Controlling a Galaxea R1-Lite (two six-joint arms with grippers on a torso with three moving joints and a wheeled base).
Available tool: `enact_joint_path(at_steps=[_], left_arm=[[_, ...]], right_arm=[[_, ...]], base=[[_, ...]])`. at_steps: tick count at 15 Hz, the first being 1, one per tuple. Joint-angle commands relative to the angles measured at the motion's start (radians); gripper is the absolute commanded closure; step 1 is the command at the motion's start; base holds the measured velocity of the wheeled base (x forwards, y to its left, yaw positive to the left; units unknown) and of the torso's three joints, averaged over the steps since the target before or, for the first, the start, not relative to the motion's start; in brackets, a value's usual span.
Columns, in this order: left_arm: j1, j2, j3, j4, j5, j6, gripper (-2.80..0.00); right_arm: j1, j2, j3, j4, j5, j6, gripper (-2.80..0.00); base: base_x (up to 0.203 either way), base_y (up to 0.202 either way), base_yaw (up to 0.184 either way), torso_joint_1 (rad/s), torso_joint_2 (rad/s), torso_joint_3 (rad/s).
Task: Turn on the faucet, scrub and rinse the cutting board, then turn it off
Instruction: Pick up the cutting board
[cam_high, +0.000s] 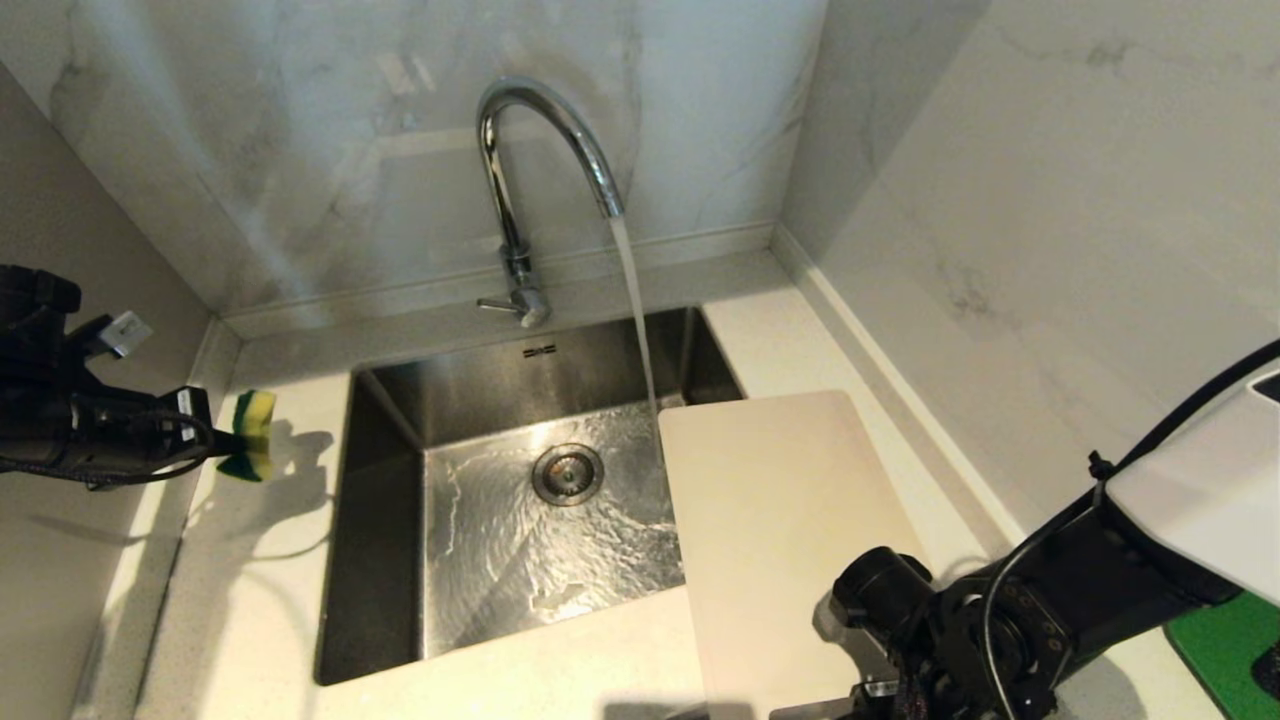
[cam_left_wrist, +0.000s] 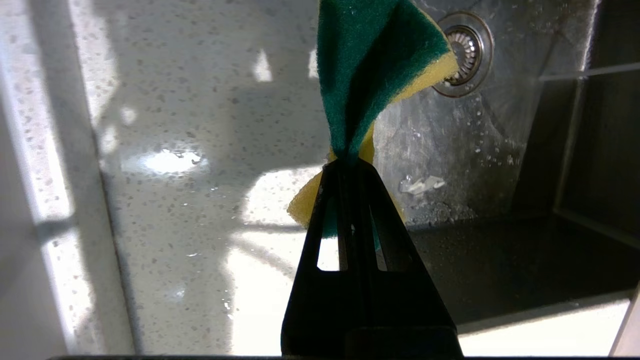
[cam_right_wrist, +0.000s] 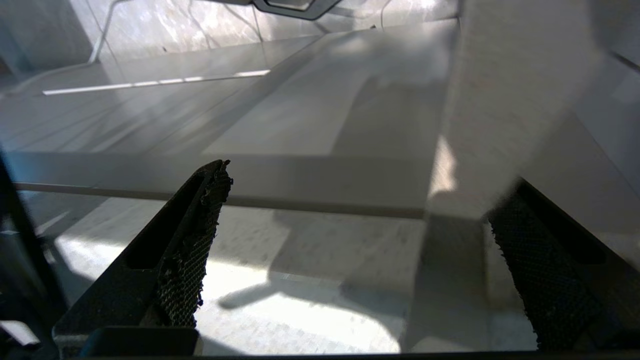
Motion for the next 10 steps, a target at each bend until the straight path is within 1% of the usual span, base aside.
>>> enact_joint_path(at_steps=[1, 7, 8, 10], left_arm=[[0.008, 0.005, 0.0, 0.001, -0.002, -0.007, 0.0], [0.008, 0.008, 0.0, 0.0, -0.002, -0.007, 0.0], [0.006, 0.008, 0.0, 0.0, -0.002, -0.007, 0.0], [0.008, 0.008, 0.0, 0.0, -0.002, -0.008, 0.0]], right_arm=[[0.013, 0.047, 0.003, -0.02, -0.009, -0.008, -2.8], [0.023, 0.048, 0.017, -0.029, -0.019, -0.007, -2.8], [0.026, 0.049, 0.029, -0.052, -0.02, -0.007, -2.8], [0.03, 0.059, 0.069, -0.141, -0.02, -0.006, -2.8]], base=[[0.0, 0.0, 0.0, 0.0, 0.0, 0.0], [0.0, 0.0, 0.0, 0.0, 0.0, 0.0], [0.0, 0.0, 0.0, 0.0, 0.0, 0.0], [0.0, 0.0, 0.0, 0.0, 0.0, 0.0]])
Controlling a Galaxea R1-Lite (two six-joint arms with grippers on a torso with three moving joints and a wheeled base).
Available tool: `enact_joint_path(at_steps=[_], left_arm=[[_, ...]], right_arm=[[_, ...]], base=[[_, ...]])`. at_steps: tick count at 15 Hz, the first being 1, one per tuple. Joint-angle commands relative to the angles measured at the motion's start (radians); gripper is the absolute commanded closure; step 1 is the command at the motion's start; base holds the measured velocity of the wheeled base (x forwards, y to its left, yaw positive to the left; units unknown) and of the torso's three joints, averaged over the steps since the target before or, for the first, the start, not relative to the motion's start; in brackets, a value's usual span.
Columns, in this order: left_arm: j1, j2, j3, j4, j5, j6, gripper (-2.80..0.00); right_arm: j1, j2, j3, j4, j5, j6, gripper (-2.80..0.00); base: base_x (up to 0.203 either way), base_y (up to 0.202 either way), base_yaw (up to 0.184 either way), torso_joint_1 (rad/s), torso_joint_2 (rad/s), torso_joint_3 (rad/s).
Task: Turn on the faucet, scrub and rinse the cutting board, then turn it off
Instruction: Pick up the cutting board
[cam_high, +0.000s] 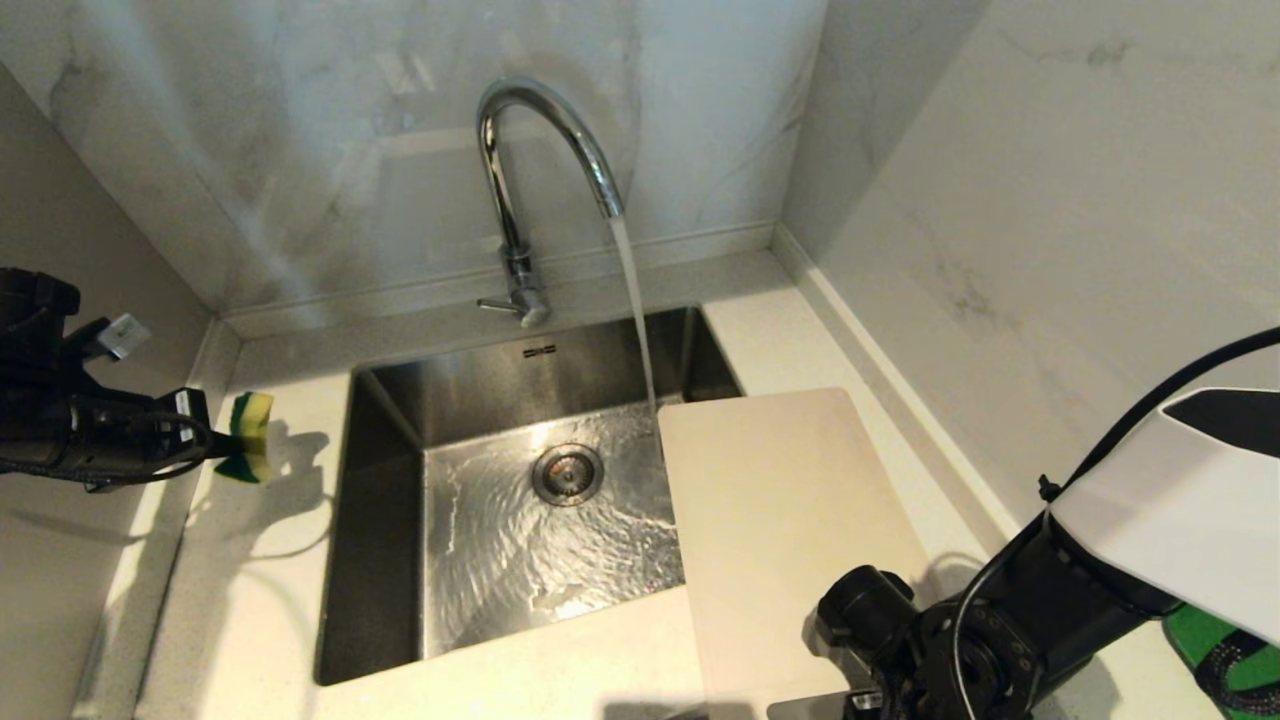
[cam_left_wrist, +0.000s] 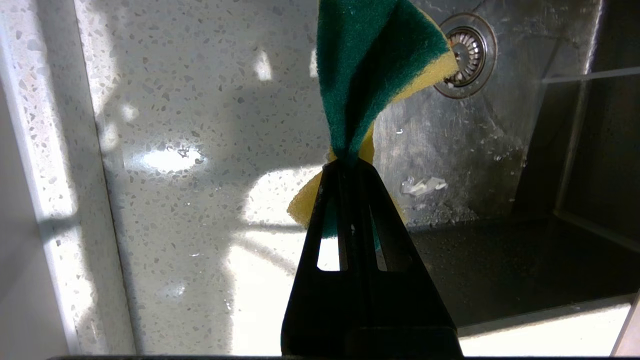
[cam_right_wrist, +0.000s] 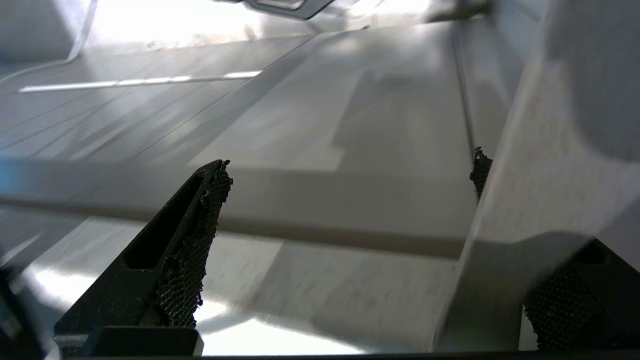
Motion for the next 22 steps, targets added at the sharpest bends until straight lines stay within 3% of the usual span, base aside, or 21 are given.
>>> enact_joint_path(at_steps=[1, 3, 4, 16, 18, 22], left_arm=[[0.001, 0.001, 0.0, 0.002, -0.001, -0.002, 0.0], [0.001, 0.0, 0.002, 0.003, -0.001, -0.003, 0.0], [0.001, -0.002, 0.003, 0.003, -0.001, -0.004, 0.0], [0.001, -0.015, -0.003, -0.018, -0.006, -0.023, 0.0], [0.001, -0.025, -0.006, -0.045, -0.079, -0.032, 0.0], [-0.002, -0.026, -0.031, -0.052, -0.094, -0.031, 0.0]], right_arm=[[0.005, 0.01, 0.039, -0.071, 0.001, -0.006, -2.8], [0.008, 0.01, 0.043, -0.077, -0.001, -0.006, -2.8], [0.01, 0.01, 0.043, -0.077, -0.006, -0.006, 0.0], [0.024, -0.046, 0.042, -0.072, -0.014, 0.001, 0.0], [0.025, -0.09, 0.048, -0.069, -0.015, 0.002, 0.0], [0.025, -0.229, 0.081, -0.067, -0.046, 0.006, 0.0]], base=[[0.0, 0.0, 0.0, 0.0, 0.0, 0.0], [0.0, 0.0, 0.0, 0.0, 0.0, 0.0], [0.0, 0.0, 0.0, 0.0, 0.0, 0.0], [0.0, 0.0, 0.0, 0.0, 0.0, 0.0], [0.0, 0.0, 0.0, 0.0, 0.0, 0.0], [0.0, 0.0, 0.0, 0.0, 0.0, 0.0]])
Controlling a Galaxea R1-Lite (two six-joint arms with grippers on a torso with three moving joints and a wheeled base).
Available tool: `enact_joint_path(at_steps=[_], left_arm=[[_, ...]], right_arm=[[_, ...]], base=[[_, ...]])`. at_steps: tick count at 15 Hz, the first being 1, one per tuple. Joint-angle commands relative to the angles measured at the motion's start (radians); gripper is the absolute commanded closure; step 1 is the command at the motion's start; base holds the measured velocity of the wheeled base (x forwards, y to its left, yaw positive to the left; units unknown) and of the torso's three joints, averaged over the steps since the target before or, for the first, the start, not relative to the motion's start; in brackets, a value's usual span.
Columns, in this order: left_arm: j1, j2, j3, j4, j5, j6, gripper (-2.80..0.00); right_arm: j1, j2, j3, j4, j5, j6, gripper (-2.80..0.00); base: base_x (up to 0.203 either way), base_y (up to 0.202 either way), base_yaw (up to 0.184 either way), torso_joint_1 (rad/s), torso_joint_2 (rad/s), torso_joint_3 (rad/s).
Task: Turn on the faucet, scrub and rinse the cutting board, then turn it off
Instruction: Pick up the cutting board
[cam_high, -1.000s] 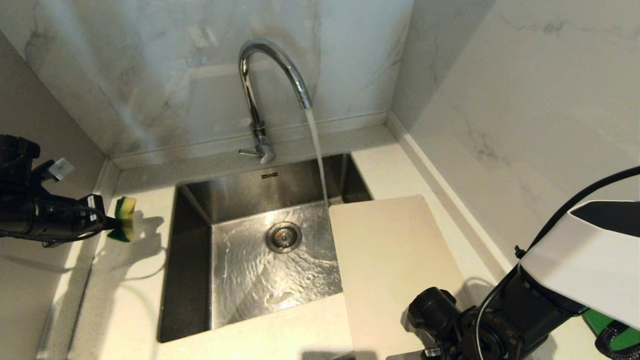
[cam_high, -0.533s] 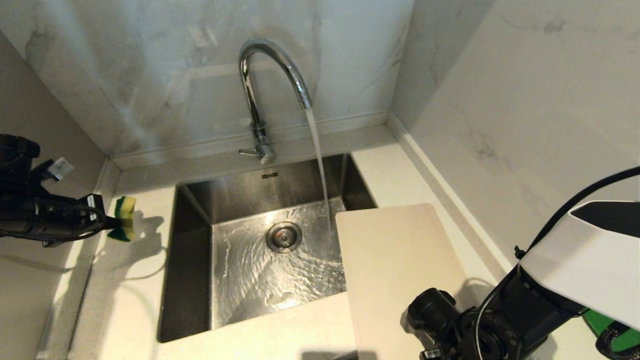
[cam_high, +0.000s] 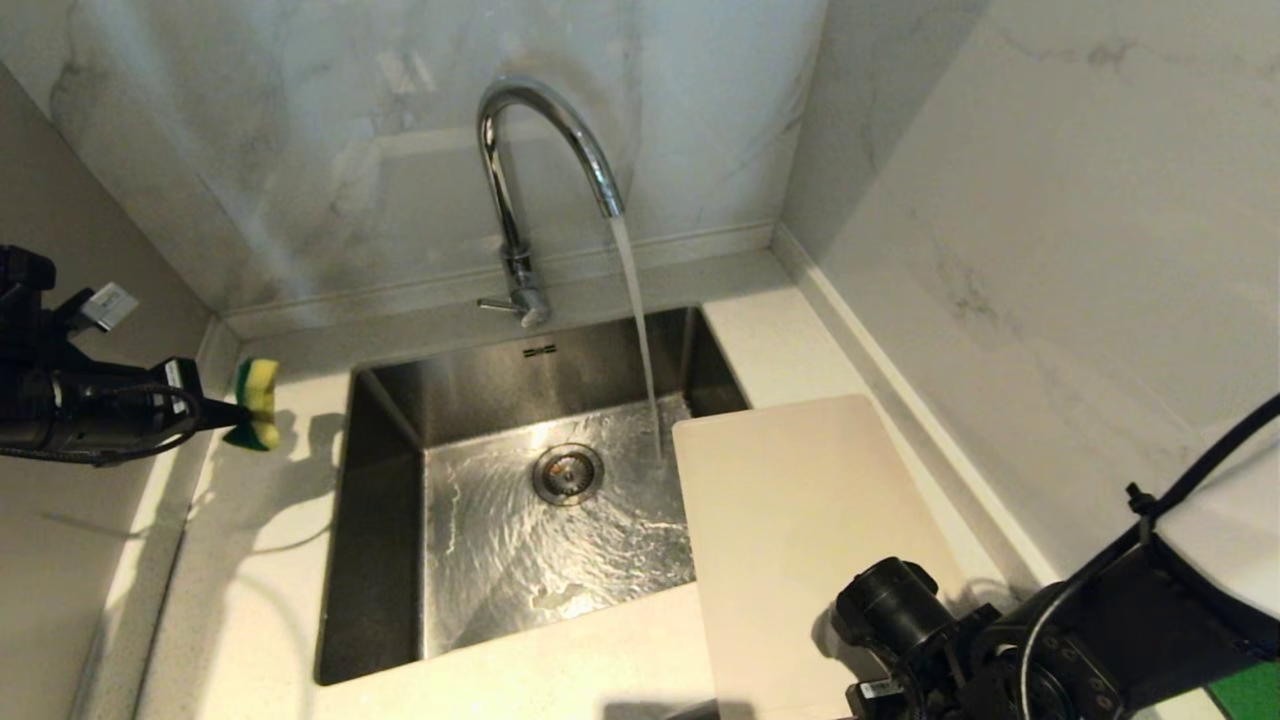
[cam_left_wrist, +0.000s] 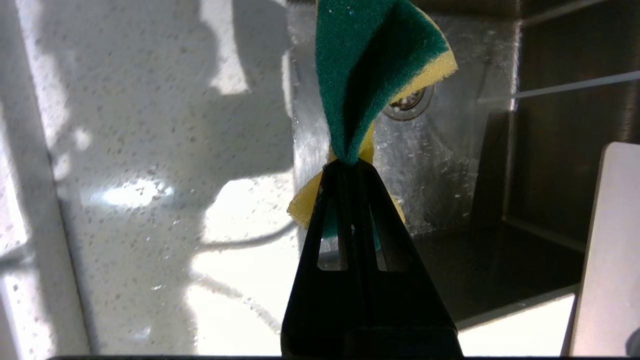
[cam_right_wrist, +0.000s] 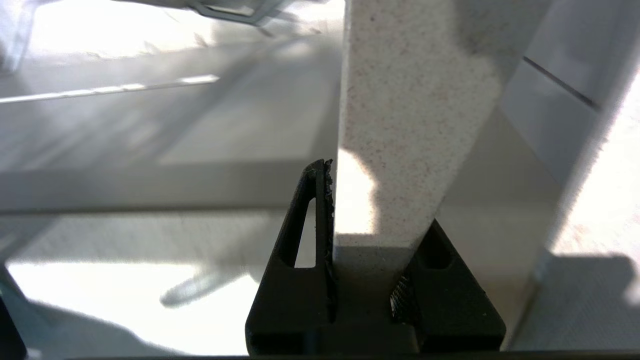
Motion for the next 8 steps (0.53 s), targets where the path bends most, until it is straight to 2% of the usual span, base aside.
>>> enact_joint_path(at_steps=[1, 5, 8], left_arm=[[-0.003, -0.001, -0.02, 0.0, -0.01, 0.0, 0.0], [-0.003, -0.011, -0.036, 0.001, -0.025, 0.0, 0.0], [-0.003, -0.013, -0.038, 0.002, -0.042, -0.001, 0.0]], right_arm=[[0.0, -0.121, 0.017, 0.005, -0.023, -0.005, 0.0], [0.0, -0.248, 0.02, 0.026, -0.041, -0.004, 0.0], [0.001, -0.356, 0.013, 0.101, -0.091, -0.008, 0.0]], base=[[0.0, 0.0, 0.0, 0.0, 0.0, 0.0], [0.0, 0.0, 0.0, 0.0, 0.0, 0.0], [0.0, 0.0, 0.0, 0.0, 0.0, 0.0]])
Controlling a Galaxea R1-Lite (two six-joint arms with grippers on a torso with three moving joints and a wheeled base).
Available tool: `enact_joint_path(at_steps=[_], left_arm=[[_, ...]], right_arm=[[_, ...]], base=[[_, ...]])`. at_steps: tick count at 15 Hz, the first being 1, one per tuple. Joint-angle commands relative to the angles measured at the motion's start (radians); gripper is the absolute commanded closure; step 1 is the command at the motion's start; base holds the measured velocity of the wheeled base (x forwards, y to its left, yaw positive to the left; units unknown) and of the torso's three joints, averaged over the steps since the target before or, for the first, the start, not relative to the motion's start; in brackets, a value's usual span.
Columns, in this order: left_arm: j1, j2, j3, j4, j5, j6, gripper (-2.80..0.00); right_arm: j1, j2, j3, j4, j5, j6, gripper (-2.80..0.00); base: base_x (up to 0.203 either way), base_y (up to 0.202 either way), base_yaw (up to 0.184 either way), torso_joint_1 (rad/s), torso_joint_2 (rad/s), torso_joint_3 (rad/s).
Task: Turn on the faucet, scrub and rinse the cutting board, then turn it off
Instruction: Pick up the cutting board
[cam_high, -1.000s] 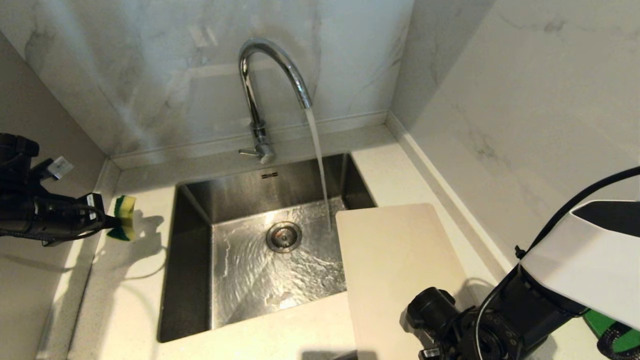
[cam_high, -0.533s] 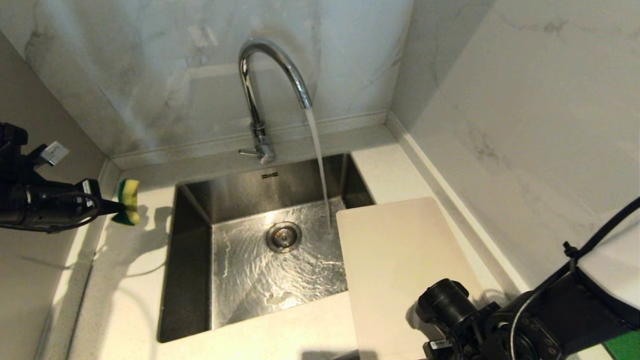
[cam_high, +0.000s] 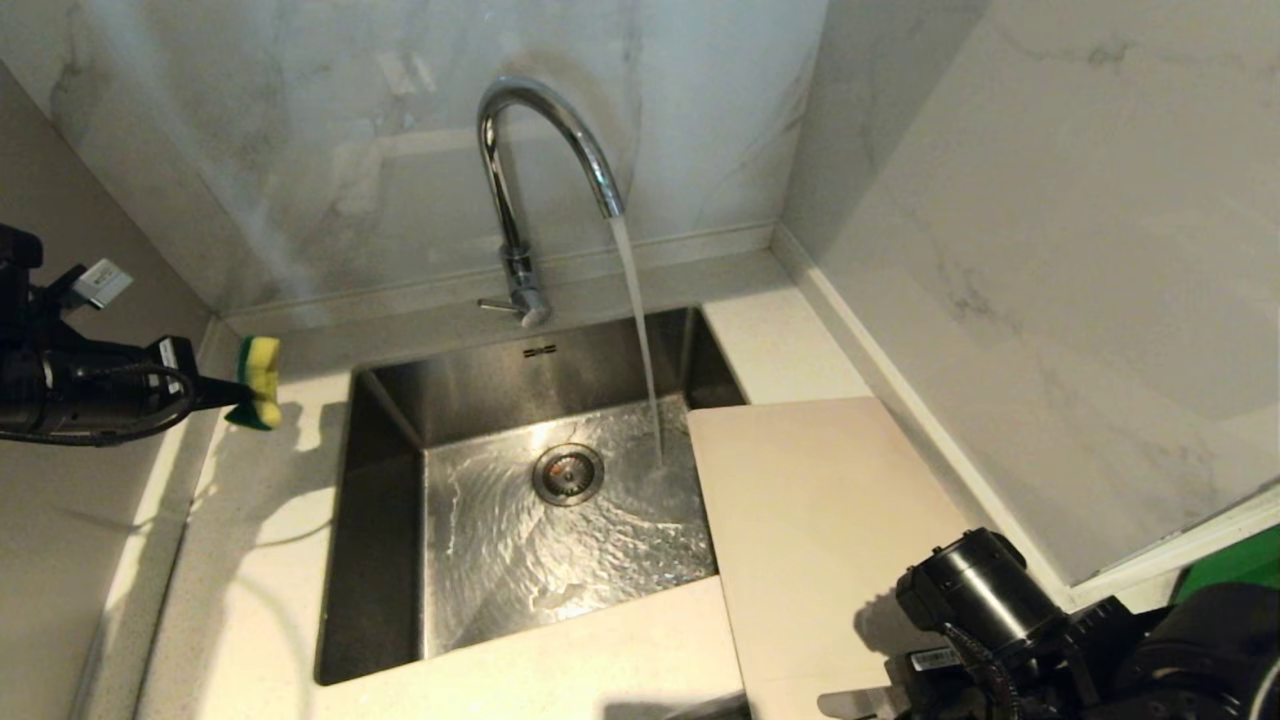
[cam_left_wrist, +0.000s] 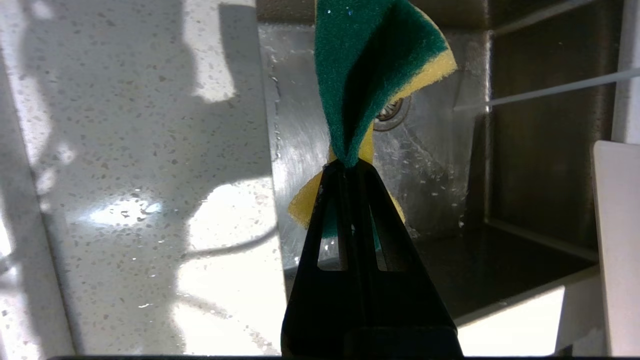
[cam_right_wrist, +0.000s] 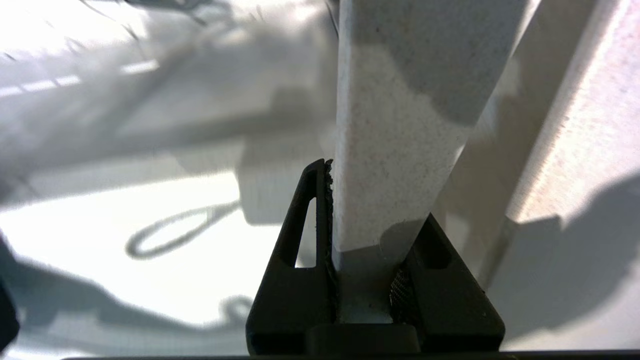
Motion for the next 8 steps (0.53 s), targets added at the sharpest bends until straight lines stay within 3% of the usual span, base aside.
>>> enact_joint_path(at_steps=[1, 8], left_arm=[[0.0, -0.015, -0.001, 0.002, -0.006, -0.003, 0.0], [0.0, -0.061, 0.002, 0.021, -0.031, -0.006, 0.0]], right_arm=[[0.003, -0.13, -0.005, 0.047, -0.042, -0.012, 0.0], [0.037, -0.299, -0.004, 0.093, -0.165, -0.062, 0.0]], base=[[0.0, 0.0, 0.0, 0.0, 0.0, 0.0], [0.0, 0.0, 0.0, 0.0, 0.0, 0.0]])
